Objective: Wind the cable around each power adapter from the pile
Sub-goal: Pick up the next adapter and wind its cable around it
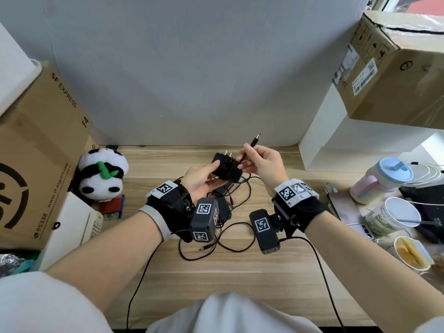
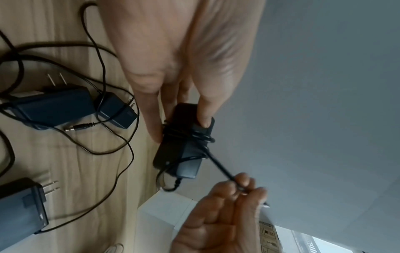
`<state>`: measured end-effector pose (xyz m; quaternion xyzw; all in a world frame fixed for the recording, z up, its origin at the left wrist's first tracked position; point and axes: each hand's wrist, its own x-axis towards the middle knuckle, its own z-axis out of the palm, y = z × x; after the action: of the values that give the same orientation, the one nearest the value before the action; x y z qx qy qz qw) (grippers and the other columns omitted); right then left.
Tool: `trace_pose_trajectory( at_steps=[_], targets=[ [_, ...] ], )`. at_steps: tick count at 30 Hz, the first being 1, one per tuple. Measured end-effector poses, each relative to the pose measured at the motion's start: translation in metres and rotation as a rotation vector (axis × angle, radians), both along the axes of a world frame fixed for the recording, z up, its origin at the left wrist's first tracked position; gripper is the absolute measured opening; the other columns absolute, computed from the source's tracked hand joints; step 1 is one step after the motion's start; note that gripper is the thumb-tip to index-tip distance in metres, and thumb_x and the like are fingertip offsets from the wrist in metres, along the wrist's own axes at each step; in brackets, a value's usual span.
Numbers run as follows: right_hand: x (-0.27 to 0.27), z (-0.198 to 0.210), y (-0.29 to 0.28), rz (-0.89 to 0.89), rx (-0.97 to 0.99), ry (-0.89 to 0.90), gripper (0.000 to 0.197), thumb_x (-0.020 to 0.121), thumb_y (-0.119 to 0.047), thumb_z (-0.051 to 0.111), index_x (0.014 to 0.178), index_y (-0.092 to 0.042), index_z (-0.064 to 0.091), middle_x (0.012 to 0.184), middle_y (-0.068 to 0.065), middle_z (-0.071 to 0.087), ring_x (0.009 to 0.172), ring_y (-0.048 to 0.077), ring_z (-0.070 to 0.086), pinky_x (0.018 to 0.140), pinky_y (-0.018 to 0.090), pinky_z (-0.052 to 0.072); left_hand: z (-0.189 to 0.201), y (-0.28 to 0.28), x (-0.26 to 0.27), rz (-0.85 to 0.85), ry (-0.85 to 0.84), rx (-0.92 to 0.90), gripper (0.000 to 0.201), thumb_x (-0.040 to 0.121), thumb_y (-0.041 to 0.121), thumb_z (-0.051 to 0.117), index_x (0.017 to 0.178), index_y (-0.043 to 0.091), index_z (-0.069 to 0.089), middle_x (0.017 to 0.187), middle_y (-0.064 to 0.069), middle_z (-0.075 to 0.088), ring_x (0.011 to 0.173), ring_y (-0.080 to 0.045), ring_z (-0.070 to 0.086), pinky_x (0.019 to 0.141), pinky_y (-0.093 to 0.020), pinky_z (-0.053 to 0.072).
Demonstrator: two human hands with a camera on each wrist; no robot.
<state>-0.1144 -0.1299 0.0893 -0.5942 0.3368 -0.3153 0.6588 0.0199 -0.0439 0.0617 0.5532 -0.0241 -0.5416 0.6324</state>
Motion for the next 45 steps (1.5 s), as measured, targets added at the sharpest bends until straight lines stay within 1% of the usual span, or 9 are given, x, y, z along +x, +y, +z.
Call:
trace_pose_trajectory(
  at_steps=[5,9,12,17,22,28,37,41,45],
  targets=[
    [-0.008,-0.018,0.000,0.044,0.009,0.209,0.025,0.098,-0.014,0.046,0.106,0.000,0.065,0.065,0.001,0.055,0.050,0.009,0.049,0.052,0.019,0.050,-0.003,0.000,0.003,0.069,-0.002,-0.064,0.031,0.090,0.004,0.060,0.114,-0.012,0.052,0.105,-0.026,0.055,0.093,-0.033,0.061,0.073,-0.040,0.059],
    [-0.003,-0.020,0.009,0.124,-0.067,0.279,0.025,0.099,-0.014,0.043,0.110,-0.006,0.064,0.065,0.001,0.052,0.056,0.010,0.044,0.058,0.021,0.050,-0.004,0.001,0.000,0.036,-0.025,-0.096,0.013,0.091,0.004,0.057,0.096,-0.008,0.060,0.097,-0.021,0.063,0.090,-0.027,0.064,0.085,-0.038,0.054],
    [0.001,-0.023,0.013,0.170,-0.094,0.297,0.027,0.099,-0.016,0.043,0.110,-0.005,0.065,0.066,0.000,0.052,0.065,0.015,0.048,0.069,0.028,0.048,-0.005,0.002,-0.002,0.021,-0.005,-0.119,0.020,0.093,0.006,0.055,0.103,-0.010,0.059,0.099,-0.020,0.065,0.090,-0.026,0.065,0.081,-0.033,0.057],
    [-0.003,-0.022,0.011,0.228,-0.143,0.331,0.027,0.098,-0.017,0.044,0.107,-0.005,0.067,0.073,-0.003,0.053,0.071,0.008,0.050,0.068,0.018,0.047,0.000,0.007,0.000,-0.056,0.035,-0.115,0.030,0.094,0.009,0.053,0.115,-0.012,0.056,0.106,-0.022,0.065,0.092,-0.029,0.066,0.077,-0.033,0.059],
    [-0.002,-0.025,0.009,0.136,-0.143,0.344,0.035,0.098,-0.013,0.043,0.066,-0.013,0.056,0.062,0.003,0.054,0.060,0.015,0.051,0.057,0.020,0.050,-0.001,0.006,0.000,-0.014,0.001,-0.082,0.020,0.094,0.007,0.053,0.104,-0.009,0.057,0.100,-0.020,0.064,0.092,-0.026,0.064,0.079,-0.034,0.058],
    [0.000,-0.029,0.008,0.016,-0.232,0.467,0.010,0.098,-0.022,0.043,0.099,-0.014,0.048,0.063,-0.005,0.050,0.056,0.010,0.048,0.058,0.027,0.043,0.002,0.005,-0.004,0.034,0.042,-0.088,0.011,0.093,0.007,0.055,0.095,-0.004,0.056,0.099,-0.021,0.062,0.094,-0.028,0.062,0.087,-0.039,0.052],
    [-0.014,-0.021,0.003,-0.103,-0.453,0.516,0.012,0.085,-0.027,0.067,0.088,-0.017,0.073,0.063,-0.007,0.064,0.058,0.004,0.055,0.059,0.011,0.043,0.008,0.005,0.003,-0.001,-0.003,-0.084,0.015,0.089,0.005,0.061,0.098,-0.006,0.058,0.097,-0.020,0.066,0.089,-0.027,0.066,0.079,-0.034,0.057],
    [-0.011,-0.019,0.004,-0.061,-0.586,0.547,0.014,0.087,-0.018,0.063,0.095,-0.013,0.074,0.091,0.000,0.070,0.081,0.010,0.057,0.075,0.023,0.045,0.008,0.007,0.000,-0.086,-0.029,-0.078,0.025,0.089,0.002,0.059,0.109,-0.013,0.057,0.103,-0.022,0.066,0.091,-0.028,0.066,0.079,-0.032,0.057],
    [-0.010,-0.016,0.002,-0.070,-0.512,0.521,0.007,0.082,-0.018,0.070,0.084,-0.014,0.074,0.083,-0.001,0.071,0.073,0.008,0.057,0.070,0.019,0.044,0.008,0.009,-0.003,-0.139,-0.043,-0.072,0.027,0.090,0.001,0.056,0.113,-0.015,0.055,0.102,-0.022,0.065,0.092,-0.028,0.065,0.078,-0.030,0.058]
  ],
)
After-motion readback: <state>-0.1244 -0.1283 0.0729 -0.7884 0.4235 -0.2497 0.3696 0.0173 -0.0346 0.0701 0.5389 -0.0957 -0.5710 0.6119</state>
